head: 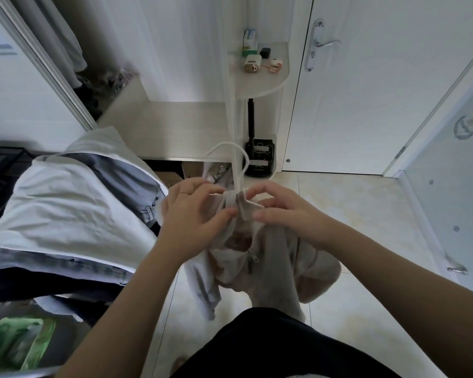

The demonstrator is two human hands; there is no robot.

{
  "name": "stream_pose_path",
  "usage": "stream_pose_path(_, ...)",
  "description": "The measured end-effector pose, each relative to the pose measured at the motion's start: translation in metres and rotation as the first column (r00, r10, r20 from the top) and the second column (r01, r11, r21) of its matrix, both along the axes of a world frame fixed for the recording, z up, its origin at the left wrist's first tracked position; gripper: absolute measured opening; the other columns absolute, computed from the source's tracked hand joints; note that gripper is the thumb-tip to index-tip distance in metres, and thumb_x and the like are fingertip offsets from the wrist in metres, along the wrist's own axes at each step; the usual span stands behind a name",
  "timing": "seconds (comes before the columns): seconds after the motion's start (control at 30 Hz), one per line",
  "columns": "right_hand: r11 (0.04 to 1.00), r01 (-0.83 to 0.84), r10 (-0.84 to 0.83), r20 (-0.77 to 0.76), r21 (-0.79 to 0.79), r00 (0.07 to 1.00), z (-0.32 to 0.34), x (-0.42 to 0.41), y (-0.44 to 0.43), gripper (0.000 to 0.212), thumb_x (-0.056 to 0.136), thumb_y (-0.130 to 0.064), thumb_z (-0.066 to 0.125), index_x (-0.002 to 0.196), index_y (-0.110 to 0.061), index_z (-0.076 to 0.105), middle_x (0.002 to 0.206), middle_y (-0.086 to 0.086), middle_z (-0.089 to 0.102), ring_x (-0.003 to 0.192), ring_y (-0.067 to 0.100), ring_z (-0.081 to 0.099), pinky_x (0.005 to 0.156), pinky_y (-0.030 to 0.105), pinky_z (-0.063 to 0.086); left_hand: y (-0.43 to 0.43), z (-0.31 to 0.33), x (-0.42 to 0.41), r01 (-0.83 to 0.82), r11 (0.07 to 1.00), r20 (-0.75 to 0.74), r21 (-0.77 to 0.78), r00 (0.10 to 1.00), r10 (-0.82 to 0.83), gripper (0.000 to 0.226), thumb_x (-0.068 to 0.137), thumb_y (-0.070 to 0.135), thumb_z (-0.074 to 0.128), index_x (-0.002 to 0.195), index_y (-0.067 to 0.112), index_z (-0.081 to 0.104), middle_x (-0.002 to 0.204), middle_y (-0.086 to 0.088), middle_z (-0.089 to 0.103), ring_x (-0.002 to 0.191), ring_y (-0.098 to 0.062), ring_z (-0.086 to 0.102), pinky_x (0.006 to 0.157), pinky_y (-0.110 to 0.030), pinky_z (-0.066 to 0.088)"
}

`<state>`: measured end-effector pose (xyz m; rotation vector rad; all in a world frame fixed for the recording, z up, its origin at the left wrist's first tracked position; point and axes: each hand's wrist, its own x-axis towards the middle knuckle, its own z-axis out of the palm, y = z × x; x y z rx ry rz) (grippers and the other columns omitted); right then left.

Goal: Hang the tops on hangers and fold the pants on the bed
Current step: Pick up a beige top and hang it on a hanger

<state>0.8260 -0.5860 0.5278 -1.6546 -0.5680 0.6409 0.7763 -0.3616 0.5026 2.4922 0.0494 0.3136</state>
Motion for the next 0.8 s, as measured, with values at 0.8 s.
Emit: stream_pose_path(0.8, 0.888, 0.119, 0.072, 0.39, -0.444, 0.918, -0.016, 0.004, 0.009, 0.04, 0.104, -0.042, 0.042, 0.075, -0.016, 0.052, 0.073, 0.006, 0.057, 0.068, 0.012, 0.051, 0.065, 0.022, 0.038, 0.017, -0.006, 0.053, -0.376, 0.832, -0.019, -0.409, 0.915, 0.404, 0.022, 0.087, 0.005, 0.054, 0.095, 0.02, 0.068, 0.091, -0.001, 0.069, 0.09, -0.021, 0.063, 0.08, -0.036, 0.052)
